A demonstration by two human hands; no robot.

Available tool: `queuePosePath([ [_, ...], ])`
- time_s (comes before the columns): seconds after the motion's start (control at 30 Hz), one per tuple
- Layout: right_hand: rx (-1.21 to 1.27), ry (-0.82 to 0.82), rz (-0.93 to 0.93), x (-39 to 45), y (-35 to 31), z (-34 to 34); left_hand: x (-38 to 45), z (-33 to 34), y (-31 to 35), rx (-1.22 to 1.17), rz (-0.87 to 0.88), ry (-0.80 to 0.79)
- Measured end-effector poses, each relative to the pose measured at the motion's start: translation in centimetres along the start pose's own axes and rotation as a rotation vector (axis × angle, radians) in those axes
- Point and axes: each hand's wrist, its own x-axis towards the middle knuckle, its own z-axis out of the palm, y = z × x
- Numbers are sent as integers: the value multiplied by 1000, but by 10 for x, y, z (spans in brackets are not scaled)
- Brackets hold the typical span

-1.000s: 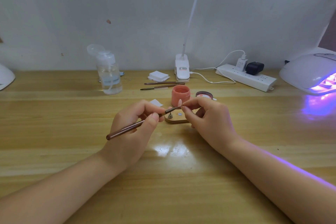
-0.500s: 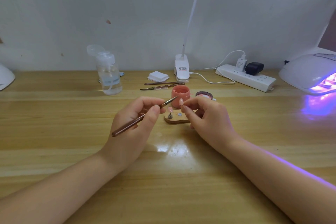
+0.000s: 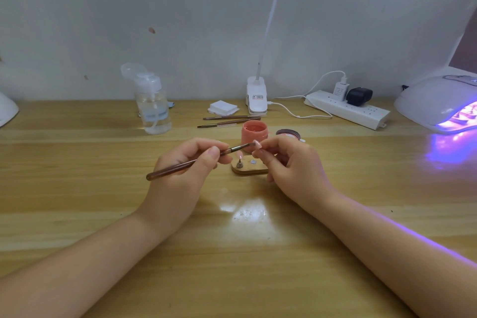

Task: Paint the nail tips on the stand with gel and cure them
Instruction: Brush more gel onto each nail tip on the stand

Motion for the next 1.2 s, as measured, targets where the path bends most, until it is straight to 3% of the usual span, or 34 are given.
queuePosePath([
  [0.17,9,-38,0,-1,0,0,0,0,0,10,-6,35],
  [0.4,-44,24,-1,-1,2,0,-4,0,2,91,35,-40],
  [0.63,-84,46,-2,-1,1,-1,-4,-3,1,60,76,1],
  [0.83,-147,48,-53,-2,-3,1,-3,1,1,53,11,-74],
  [1.2,-156,53,-51,-3,-3,0,-3,2,0,34,1,-53],
])
